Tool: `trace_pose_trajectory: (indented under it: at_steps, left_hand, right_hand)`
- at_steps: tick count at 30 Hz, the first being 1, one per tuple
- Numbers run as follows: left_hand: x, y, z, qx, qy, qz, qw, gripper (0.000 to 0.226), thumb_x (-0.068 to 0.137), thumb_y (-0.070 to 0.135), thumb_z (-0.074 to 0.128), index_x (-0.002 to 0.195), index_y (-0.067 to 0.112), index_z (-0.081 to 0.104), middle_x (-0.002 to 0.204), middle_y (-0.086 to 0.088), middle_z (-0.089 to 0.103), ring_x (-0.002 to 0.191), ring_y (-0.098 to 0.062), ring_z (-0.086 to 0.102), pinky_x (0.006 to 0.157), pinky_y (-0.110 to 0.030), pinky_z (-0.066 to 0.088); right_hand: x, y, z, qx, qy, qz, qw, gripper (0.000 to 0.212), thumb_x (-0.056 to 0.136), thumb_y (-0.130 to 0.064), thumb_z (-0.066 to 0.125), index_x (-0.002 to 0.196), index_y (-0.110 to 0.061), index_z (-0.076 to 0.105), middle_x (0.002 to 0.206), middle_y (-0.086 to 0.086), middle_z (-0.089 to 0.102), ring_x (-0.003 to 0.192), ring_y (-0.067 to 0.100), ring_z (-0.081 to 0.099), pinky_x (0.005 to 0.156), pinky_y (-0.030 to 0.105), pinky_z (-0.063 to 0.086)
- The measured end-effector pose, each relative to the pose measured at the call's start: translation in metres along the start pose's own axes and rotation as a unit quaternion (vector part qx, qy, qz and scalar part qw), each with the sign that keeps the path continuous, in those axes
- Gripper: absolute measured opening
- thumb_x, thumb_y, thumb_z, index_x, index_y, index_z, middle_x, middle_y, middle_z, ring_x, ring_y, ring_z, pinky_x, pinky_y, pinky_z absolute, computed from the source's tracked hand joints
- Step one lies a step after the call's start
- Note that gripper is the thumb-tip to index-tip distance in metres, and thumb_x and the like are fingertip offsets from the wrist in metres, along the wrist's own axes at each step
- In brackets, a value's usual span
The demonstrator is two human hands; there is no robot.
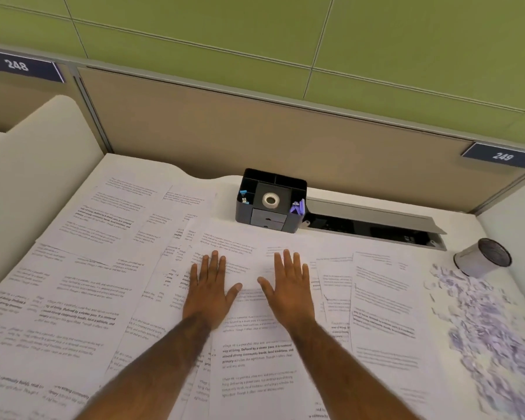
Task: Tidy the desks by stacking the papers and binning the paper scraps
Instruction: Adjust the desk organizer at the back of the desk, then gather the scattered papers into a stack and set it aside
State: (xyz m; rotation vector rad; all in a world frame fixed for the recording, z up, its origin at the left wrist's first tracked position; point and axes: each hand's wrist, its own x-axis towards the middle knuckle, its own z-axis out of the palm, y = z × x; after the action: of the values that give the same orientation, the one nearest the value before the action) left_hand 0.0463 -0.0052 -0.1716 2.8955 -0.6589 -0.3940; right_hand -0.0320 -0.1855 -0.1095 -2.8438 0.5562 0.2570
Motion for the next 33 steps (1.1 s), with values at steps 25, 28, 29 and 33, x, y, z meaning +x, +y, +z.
trace_pose_trajectory:
  at_steps: [25, 28, 29, 33]
  left_hand:
    - [-0.187, 0.017, 0.015, 0.014, 0.045, 0.029, 0.998, 0.095, 0.081, 0.080, -0.025, 0.154, 0.019, -0.029, 0.164, 0.000, -0.031, 0.153, -0.022, -0.027, 0.125, -0.047, -0.011]
    - [-0.199, 0.018, 0.017, 0.007, 0.046, 0.041, 0.998, 0.097, 0.079, 0.080, -0.027, 0.153, 0.018, -0.028, 0.164, 0.000, -0.032, 0.153, -0.022, -0.025, 0.126, -0.046, -0.013]
    - [-0.204, 0.019, 0.018, 0.005, 0.044, 0.049, 0.998, 0.098, 0.078, 0.080, -0.029, 0.153, 0.017, -0.028, 0.163, 0.000, -0.032, 0.154, -0.023, -0.025, 0.126, -0.047, -0.012]
    - [-0.228, 0.028, 0.025, -0.026, 0.039, 0.075, 0.996, 0.101, 0.077, 0.081, -0.028, 0.155, 0.017, -0.024, 0.165, -0.001, -0.028, 0.155, -0.024, -0.021, 0.126, -0.048, -0.011]
  right_hand:
    - [-0.175, 0.018, 0.068, -0.010, 0.006, -0.021, 1.000, 0.080, 0.101, -0.067, 0.009, 0.161, -0.017, -0.008, 0.168, 0.007, -0.015, 0.154, 0.027, -0.020, 0.124, 0.047, -0.013]
    - [-0.197, 0.021, 0.063, -0.006, 0.014, 0.001, 1.000, 0.080, 0.101, -0.066, 0.011, 0.161, -0.017, -0.007, 0.169, 0.007, -0.012, 0.155, 0.027, -0.017, 0.124, 0.046, -0.013]
    - [-0.206, 0.023, 0.062, -0.006, 0.017, 0.010, 1.000, 0.079, 0.101, -0.066, 0.011, 0.161, -0.018, -0.007, 0.169, 0.007, -0.011, 0.155, 0.026, -0.017, 0.124, 0.046, -0.014]
    - [-0.251, 0.032, 0.064, -0.022, 0.011, 0.054, 0.998, 0.082, 0.097, -0.070, 0.005, 0.159, -0.019, -0.014, 0.167, 0.005, -0.019, 0.153, 0.025, -0.023, 0.115, 0.041, -0.027]
